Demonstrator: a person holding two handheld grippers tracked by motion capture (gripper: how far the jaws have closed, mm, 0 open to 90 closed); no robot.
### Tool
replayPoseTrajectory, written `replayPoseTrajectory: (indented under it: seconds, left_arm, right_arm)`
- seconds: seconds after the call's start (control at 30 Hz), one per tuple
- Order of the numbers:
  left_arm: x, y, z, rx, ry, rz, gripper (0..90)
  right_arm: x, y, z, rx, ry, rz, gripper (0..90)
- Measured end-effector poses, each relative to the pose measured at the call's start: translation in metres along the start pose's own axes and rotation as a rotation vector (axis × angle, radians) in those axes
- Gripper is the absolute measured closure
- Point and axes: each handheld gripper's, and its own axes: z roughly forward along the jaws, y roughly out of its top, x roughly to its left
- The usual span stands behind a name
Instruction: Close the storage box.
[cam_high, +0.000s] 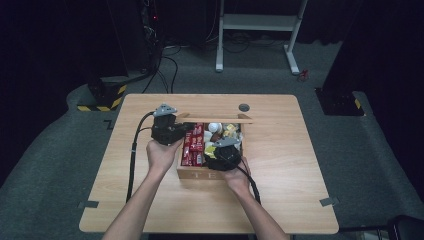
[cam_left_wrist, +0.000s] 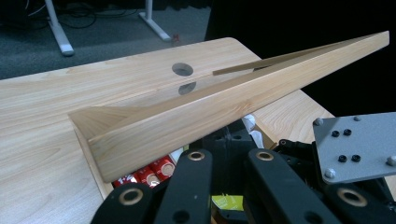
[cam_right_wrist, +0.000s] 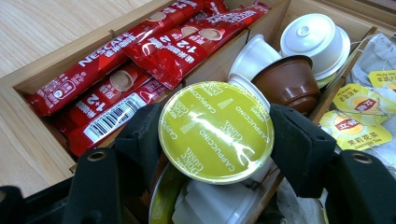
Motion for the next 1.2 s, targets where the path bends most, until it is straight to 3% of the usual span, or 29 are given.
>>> replayPoseTrajectory:
  seconds: [0.27, 0.53, 0.6, 0.7, 0.73, 0.9, 1.2]
  left_arm:
    - [0.000, 0.000, 0.000, 0.005, 0.001, 0.005, 90.0]
    - [0.001, 0.006, 0.002, -0.015, -0.018, -0.013, 90.0]
    - [-0.001, 0.004, 0.004, -0.007, -0.020, -0.004, 90.0]
    - [-0.003, 0.003, 0.008, -0.006, -0.025, 0.002, 90.0]
    - [-0.003, 0.003, 0.008, -0.011, -0.027, -0.007, 90.0]
    - [-0.004, 0.003, 0.010, -0.008, -0.040, -0.018, 90.0]
    - [-0.005, 0.003, 0.010, -0.008, -0.040, -0.010, 90.0]
  right_arm:
    - [0.001, -0.001, -0.002, -0.014, -0.006, 0.012, 37.7]
    - [-0.006, 0.004, -0.017, -0.049, 0.021, 0.019, 38.0]
    - [-0.008, 0.003, -0.022, -0.056, 0.032, 0.042, 38.0]
    - [-0.008, 0.002, -0.027, -0.058, 0.027, 0.033, 38.1]
    - [-0.010, 0.002, -0.029, -0.059, 0.023, 0.025, 38.1]
    - [-0.019, 0.001, -0.041, -0.060, 0.025, 0.075, 38.1]
    - [-0.039, -0.004, -0.061, -0.076, -0.004, 0.097, 38.1]
